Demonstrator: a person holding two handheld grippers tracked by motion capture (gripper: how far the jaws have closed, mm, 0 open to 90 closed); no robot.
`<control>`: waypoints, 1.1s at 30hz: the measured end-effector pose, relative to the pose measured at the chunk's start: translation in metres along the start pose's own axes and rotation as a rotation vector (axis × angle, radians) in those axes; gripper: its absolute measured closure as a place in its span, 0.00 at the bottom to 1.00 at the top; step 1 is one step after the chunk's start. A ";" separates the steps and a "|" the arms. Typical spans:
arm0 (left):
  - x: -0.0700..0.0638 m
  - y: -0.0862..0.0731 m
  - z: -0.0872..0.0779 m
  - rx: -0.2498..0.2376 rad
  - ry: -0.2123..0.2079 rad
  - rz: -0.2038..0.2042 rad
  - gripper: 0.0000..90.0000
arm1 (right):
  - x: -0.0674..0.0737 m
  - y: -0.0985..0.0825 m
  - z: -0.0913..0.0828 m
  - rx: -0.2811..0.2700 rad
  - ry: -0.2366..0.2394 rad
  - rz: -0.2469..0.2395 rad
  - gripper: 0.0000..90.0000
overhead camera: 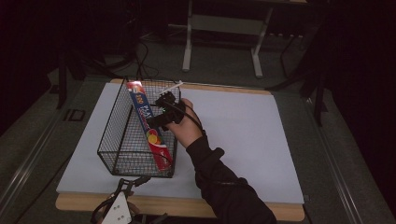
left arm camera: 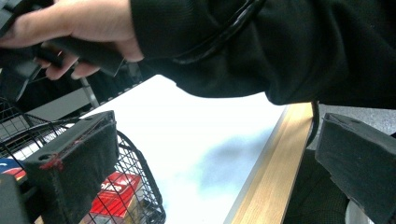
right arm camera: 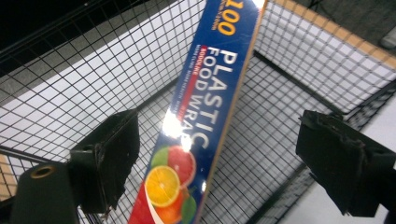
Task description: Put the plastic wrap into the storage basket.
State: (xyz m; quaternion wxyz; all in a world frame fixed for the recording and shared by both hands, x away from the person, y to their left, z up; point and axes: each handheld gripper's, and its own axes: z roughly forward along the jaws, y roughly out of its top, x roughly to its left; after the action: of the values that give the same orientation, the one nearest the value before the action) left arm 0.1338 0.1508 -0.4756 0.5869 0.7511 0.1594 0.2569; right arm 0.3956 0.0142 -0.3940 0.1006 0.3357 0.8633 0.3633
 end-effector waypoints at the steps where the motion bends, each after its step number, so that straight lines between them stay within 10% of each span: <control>1: 0.000 0.000 0.000 0.001 0.000 0.000 0.00 | -0.002 -0.002 -0.005 -0.007 -0.004 0.003 0.15; 33: -0.001 -0.001 0.003 0.016 0.006 0.002 0.00 | -0.046 -0.081 -0.073 -0.101 -0.074 -0.015 0.14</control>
State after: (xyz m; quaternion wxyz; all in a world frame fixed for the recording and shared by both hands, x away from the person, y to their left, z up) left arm 0.1351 0.1478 -0.4773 0.5802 0.7551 0.1623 0.2586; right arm 0.3588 -0.0975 -0.4011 0.1519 0.3370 0.8419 0.3932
